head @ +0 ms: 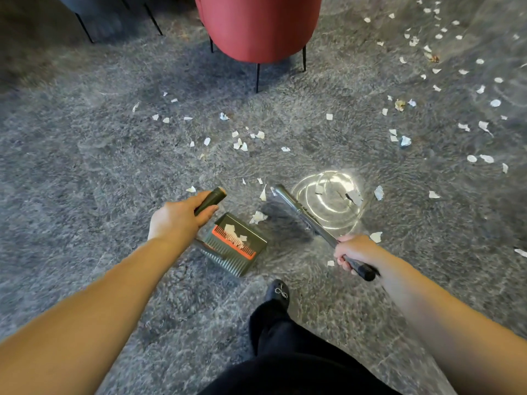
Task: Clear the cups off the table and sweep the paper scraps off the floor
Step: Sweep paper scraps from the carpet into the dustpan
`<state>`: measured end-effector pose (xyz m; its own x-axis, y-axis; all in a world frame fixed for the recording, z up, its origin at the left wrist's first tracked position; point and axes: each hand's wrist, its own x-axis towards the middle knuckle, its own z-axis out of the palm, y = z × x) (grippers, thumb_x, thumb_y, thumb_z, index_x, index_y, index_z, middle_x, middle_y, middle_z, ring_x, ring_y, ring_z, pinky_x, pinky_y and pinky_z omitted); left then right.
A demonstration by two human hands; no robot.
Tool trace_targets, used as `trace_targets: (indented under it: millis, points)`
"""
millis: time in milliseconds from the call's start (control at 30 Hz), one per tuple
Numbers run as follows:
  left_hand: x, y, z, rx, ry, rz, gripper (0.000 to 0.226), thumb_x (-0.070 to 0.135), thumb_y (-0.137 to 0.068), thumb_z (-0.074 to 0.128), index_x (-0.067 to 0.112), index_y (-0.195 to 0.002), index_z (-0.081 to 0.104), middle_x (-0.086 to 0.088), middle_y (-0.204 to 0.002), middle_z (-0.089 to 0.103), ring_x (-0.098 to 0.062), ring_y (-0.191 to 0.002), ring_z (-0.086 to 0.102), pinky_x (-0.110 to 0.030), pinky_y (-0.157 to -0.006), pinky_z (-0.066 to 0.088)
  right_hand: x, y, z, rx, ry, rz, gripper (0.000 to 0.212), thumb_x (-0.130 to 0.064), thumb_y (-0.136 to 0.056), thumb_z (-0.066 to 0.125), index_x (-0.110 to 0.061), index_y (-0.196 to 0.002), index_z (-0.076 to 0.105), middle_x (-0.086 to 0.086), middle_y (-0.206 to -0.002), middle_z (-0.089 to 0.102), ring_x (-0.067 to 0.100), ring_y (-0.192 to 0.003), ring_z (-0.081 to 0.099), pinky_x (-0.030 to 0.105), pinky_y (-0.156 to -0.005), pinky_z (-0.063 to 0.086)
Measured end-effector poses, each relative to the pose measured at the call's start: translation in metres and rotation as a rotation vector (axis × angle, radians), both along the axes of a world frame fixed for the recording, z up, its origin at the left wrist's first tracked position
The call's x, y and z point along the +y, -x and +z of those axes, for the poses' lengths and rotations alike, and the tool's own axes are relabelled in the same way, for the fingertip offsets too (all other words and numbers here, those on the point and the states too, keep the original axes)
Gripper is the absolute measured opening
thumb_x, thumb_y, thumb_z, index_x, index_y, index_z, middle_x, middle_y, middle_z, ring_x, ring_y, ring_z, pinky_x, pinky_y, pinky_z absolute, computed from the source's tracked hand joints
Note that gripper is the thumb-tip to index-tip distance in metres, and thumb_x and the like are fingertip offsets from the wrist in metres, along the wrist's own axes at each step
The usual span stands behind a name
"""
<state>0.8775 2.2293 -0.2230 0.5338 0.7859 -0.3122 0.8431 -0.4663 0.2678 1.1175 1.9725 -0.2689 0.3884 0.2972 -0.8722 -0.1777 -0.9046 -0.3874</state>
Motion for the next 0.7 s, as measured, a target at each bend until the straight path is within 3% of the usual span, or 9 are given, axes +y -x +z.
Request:
trace_targets:
  millis: [100,167,267,333,500,567,700]
  points:
    - [0.020,-0.020,0.001,0.014,-0.005,-0.005,0.045,0.062,-0.091,0.043,0.048,-0.134,0.048,-0.001,-0.081,0.063,-0.023,-0.069,0.060,-0.030,-0.059,0.050,0.025,-0.024,0.002,-0.017,-0.001,0.028,0.015,0.002,-0.079,0.053,0.011,-0.088,0.061,0.011,-0.054,0.057,0.017,-0.046,0.052,0.019,-0.042,0.043]
    - [0.034,-0.029,0.002,0.006,0.011,0.012,0.043,0.062,-0.091,0.044,0.051,-0.132,0.048,0.000,-0.079,0.065,-0.022,-0.066,0.062,-0.031,-0.058,0.052,0.043,-0.037,0.001,-0.051,-0.021,0.038,0.008,0.002,-0.076,0.053,0.005,-0.072,0.059,0.010,-0.051,0.057,0.019,-0.050,0.052,0.027,-0.059,0.048]
    - [0.046,-0.038,0.004,0.004,0.023,0.018,0.041,0.061,-0.091,0.045,0.051,-0.130,0.049,0.002,-0.074,0.064,-0.019,-0.063,0.061,-0.032,-0.059,0.053,0.069,-0.054,-0.008,-0.076,-0.047,0.054,0.015,0.004,-0.073,0.053,0.005,-0.081,0.065,0.012,-0.056,0.058,0.023,-0.057,0.052,0.031,-0.066,0.043]
    - [0.051,-0.043,0.004,0.012,0.012,0.011,0.040,0.060,-0.091,0.045,0.050,-0.130,0.049,0.003,-0.075,0.063,-0.020,-0.064,0.061,-0.032,-0.059,0.053,0.087,-0.063,-0.017,-0.085,-0.030,0.088,0.009,0.003,-0.073,0.054,0.003,-0.069,0.062,0.012,-0.059,0.059,0.024,-0.057,0.054,0.032,-0.062,0.043]
    - [0.058,-0.057,0.001,0.040,-0.025,-0.038,0.043,0.059,-0.092,0.044,0.048,-0.134,0.047,0.000,-0.090,0.065,-0.024,-0.077,0.063,-0.031,-0.064,0.051,0.126,-0.076,-0.032,-0.131,0.015,0.226,0.015,0.002,-0.067,0.057,-0.003,-0.054,0.059,0.010,-0.056,0.061,0.025,-0.059,0.057,0.029,-0.062,0.048]
    - [0.062,-0.059,-0.001,0.026,-0.031,-0.049,0.043,0.059,-0.092,0.045,0.047,-0.134,0.047,0.000,-0.099,0.068,-0.024,-0.082,0.063,-0.031,-0.066,0.050,0.139,-0.075,-0.035,-0.117,0.068,0.286,0.012,-0.001,-0.068,0.056,-0.003,-0.058,0.062,0.013,-0.060,0.064,0.024,-0.056,0.058,0.024,-0.057,0.047]
    - [0.067,-0.055,-0.004,0.010,-0.018,-0.047,0.045,0.060,-0.092,0.045,0.047,-0.135,0.047,-0.001,-0.098,0.070,-0.025,-0.082,0.064,-0.032,-0.068,0.052,0.147,-0.067,-0.036,-0.034,0.126,0.409,0.014,-0.009,-0.071,0.056,-0.002,-0.076,0.067,0.016,-0.073,0.066,0.026,-0.066,0.060,0.031,-0.059,0.047]
